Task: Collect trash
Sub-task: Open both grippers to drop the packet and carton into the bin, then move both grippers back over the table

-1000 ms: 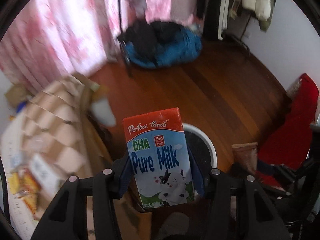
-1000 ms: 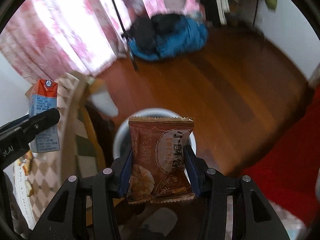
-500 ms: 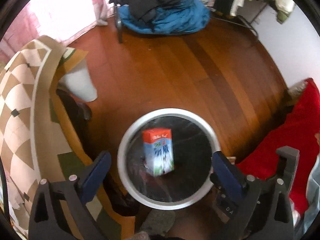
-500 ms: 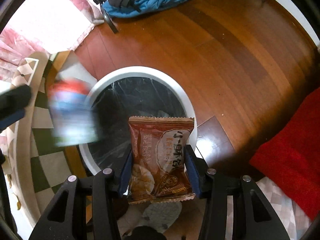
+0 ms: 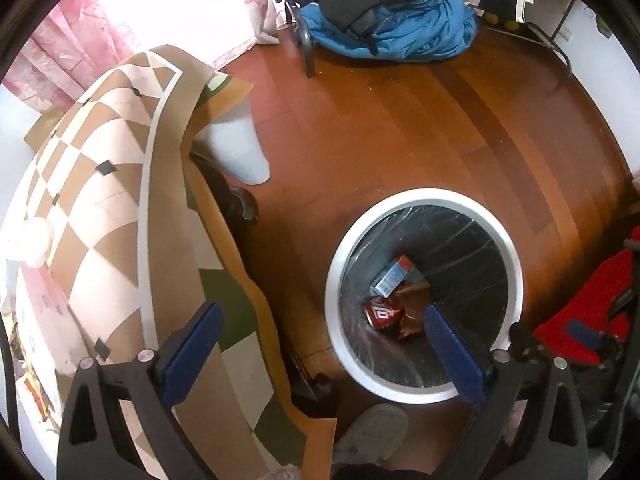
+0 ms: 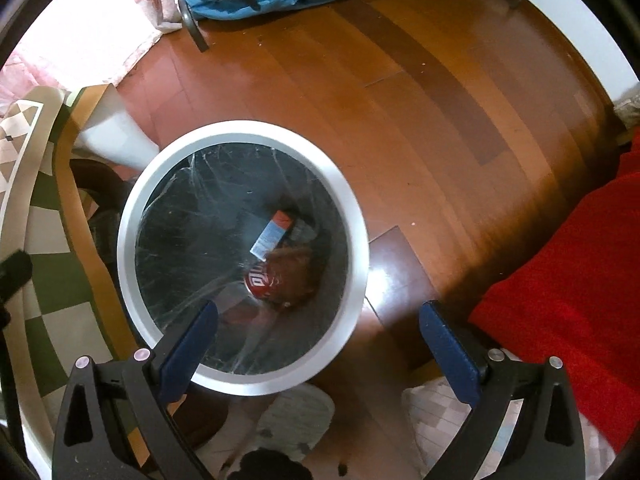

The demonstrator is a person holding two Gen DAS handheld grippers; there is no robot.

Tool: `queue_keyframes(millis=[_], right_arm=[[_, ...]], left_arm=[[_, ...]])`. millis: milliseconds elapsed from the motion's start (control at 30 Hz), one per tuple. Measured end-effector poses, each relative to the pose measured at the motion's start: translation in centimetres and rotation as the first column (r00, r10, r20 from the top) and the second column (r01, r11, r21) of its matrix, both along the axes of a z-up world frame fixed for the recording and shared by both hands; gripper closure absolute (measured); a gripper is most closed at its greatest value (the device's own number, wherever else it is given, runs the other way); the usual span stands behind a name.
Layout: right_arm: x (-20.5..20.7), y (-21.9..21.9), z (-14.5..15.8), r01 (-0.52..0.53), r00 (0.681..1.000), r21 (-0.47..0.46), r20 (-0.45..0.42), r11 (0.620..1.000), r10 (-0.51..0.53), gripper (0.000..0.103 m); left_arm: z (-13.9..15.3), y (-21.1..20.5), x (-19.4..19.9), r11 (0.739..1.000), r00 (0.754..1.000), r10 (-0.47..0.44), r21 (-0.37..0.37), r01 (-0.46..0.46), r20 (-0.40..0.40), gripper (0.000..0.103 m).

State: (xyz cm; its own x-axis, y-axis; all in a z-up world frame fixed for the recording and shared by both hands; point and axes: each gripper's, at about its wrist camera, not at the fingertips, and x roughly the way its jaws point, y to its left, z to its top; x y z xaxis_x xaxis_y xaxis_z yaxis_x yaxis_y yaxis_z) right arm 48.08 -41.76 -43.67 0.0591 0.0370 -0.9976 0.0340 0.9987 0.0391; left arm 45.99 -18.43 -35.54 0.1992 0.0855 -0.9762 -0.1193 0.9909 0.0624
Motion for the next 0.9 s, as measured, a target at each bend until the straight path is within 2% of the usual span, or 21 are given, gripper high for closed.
queue_keyframes(millis=[200,500,700,900], right_arm=[[-0.7,0.0,2.3,-0.002,1.000,-0.026,0.026,1.000,0.003,0.001],[-1.8,-0.3,7.8,0.007,0.996,-0.022,0.092,1.000,-0.005,0.000],[-3.7,-0.8,13.1,0.024,0.987,0.007,0.159,1.000,-0.024,0.000],[-6.0,0.0,20.1,0.008,0.964,0.052,0.263,0.999,-0.022,0.000]], left_arm=[[1.5,0.0,-1.0,1.000,1.000,0.007,0.002,-0.007,0.018,0.000],[6.4,-0.1,-3.2,1.000,0.995,0.007,0.005,-0.008,0.099,0.000],[11.3,0.2,-5.4,1.000,0.983,0.022,-0.021,-0.018,0.183,0.000],[18.4,1.0,-8.4,0.998,0.950,0.052,-0.044,-0.041,0.307,0.000]])
